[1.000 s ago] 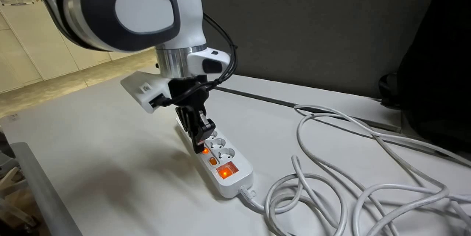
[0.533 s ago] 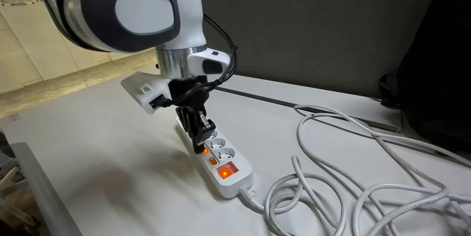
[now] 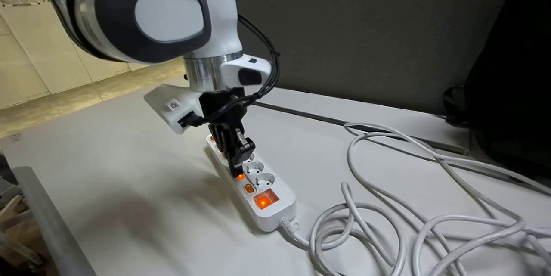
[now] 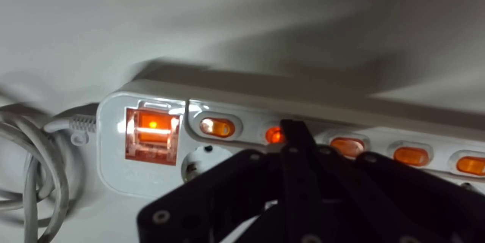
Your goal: Turn off the third switch from the right
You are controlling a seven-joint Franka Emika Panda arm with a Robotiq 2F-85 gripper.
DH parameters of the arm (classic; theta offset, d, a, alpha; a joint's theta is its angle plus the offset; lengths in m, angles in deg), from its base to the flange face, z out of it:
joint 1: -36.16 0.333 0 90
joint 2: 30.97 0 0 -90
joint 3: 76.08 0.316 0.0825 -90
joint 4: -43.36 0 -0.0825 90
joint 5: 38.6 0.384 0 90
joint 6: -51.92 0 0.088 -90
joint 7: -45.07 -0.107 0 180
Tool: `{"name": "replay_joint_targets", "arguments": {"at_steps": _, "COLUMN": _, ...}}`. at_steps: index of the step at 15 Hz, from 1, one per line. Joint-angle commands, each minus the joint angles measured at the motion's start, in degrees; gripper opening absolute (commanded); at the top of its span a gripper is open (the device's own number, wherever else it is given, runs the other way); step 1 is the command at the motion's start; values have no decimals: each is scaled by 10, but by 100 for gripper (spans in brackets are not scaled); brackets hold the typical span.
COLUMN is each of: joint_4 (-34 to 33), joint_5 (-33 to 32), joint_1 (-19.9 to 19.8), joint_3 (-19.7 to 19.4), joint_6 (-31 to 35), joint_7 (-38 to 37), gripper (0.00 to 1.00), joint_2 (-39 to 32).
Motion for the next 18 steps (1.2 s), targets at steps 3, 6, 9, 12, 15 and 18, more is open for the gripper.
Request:
{"name": "replay_joint_targets", "arguments": {"at_steps": 3, "joint_4": 2, "joint_5": -4, "joint_1": 4, "joint_3": -8, "joint_6": -3, "joint_7": -17, "gripper": 0, "joint_2": 2}}
{"name": "replay_joint_targets", "arguments": {"at_steps": 6, "joint_4": 2, "joint_5": -9, "joint_1": 10, "joint_3": -19, "joint_6": -5, "joint_7": -30, "gripper": 0, "joint_2": 2}}
{"name": "replay_joint_targets", "arguments": {"at_steps": 9, "joint_4": -1, "joint_5": -5, "joint_1": 7, "joint_3": -19, "joint_6": -7, "joint_7": -34, "gripper": 0, "joint_2": -2}}
{"name": "replay_joint_targets", "arguments": {"at_steps": 12, "joint_4": -6, "joint_5": 2, "joint_1": 3, "joint_3": -16, "joint_6": -7, "joint_7": -34, "gripper": 0, "joint_2": -13}}
{"name": "replay_joint_targets", "arguments": {"at_steps": 15, "joint_4": -7, "joint_5": 15, "joint_1": -5, "joint_3": -9, "joint_6": 2, "joint_7": -27, "gripper": 0, "joint_2": -23}}
{"name": "replay_joint_targets", "arguments": {"at_steps": 18, "joint_4": -7, "joint_5": 59, "joint_1": -29, "joint_3": 17, "joint_6": 8, "joint_7": -5, "gripper": 0, "joint_2": -33}}
